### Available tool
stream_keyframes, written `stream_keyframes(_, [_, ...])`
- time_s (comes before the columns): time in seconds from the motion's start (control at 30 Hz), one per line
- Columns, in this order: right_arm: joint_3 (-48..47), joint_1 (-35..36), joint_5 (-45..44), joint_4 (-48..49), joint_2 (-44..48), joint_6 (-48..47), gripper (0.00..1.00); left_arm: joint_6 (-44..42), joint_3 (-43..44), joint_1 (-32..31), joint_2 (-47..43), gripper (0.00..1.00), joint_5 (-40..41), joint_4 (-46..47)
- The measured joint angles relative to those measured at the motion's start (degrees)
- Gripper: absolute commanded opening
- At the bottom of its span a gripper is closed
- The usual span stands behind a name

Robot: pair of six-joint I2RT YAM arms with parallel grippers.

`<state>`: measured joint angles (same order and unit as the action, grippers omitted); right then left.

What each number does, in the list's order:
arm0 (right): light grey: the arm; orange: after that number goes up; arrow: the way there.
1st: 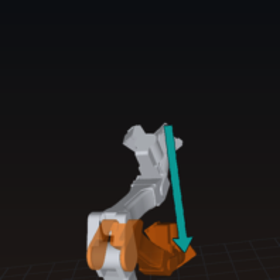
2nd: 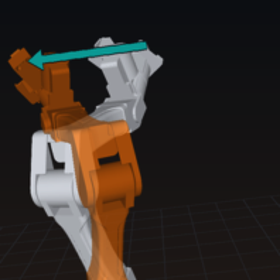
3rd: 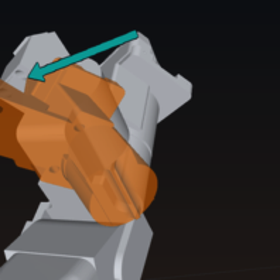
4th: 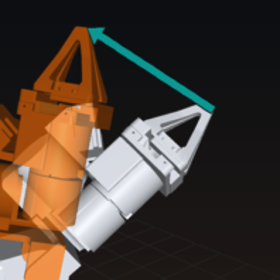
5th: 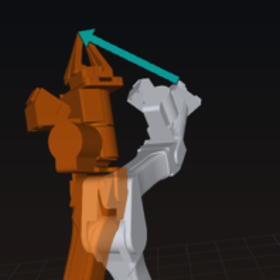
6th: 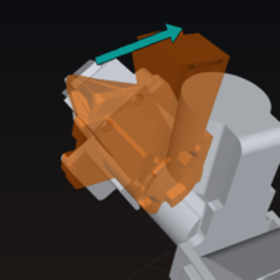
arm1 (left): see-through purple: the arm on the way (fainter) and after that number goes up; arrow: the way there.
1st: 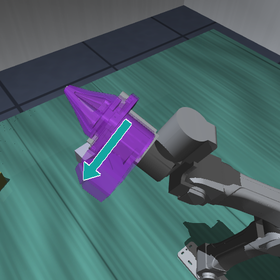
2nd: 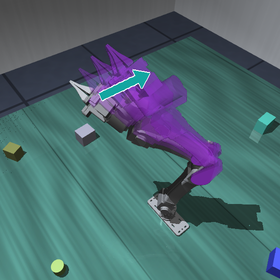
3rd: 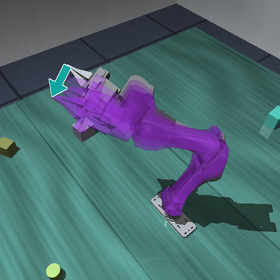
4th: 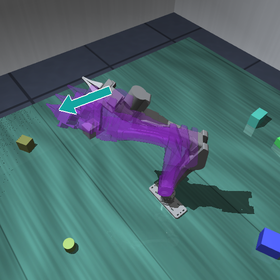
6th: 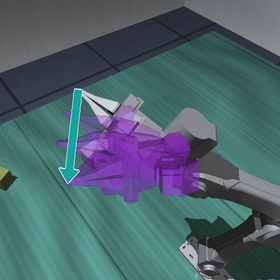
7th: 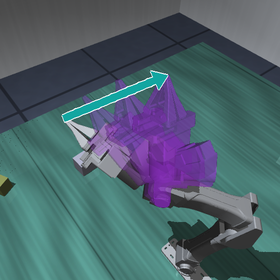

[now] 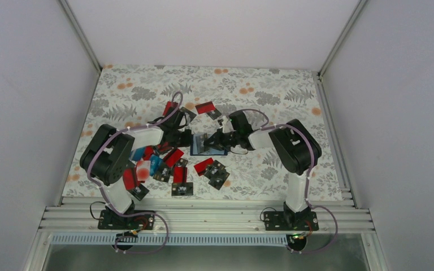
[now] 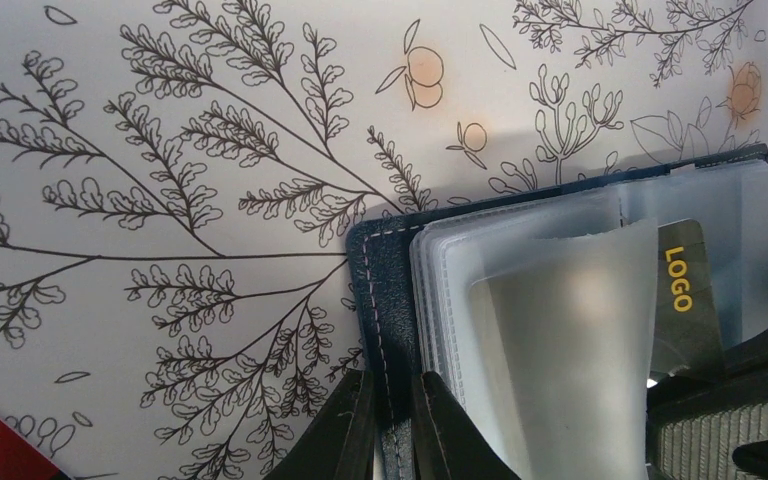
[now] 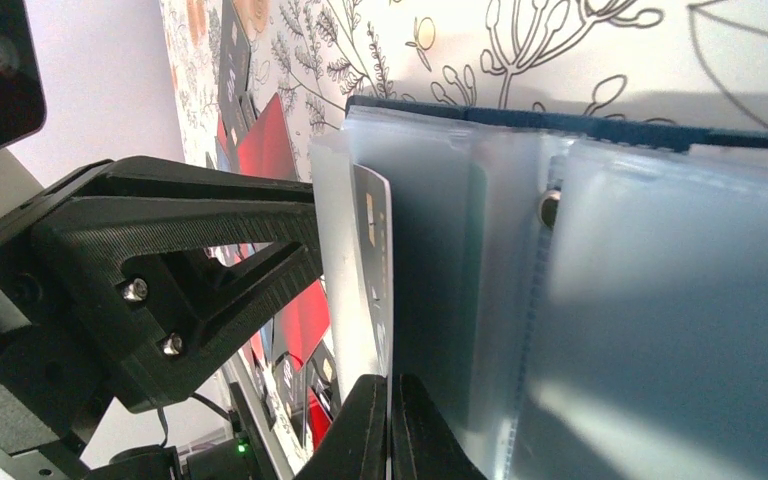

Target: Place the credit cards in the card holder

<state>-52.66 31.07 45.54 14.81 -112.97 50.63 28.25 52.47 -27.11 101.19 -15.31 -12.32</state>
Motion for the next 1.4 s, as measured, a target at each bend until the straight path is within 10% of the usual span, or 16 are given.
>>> stream_keyframes(1.4, [8.87,5.07,-13.20,11.63,4.33,10.80,0.04,1.57,-1.92,0.00,-1.40,0.13,-0.92,0.07])
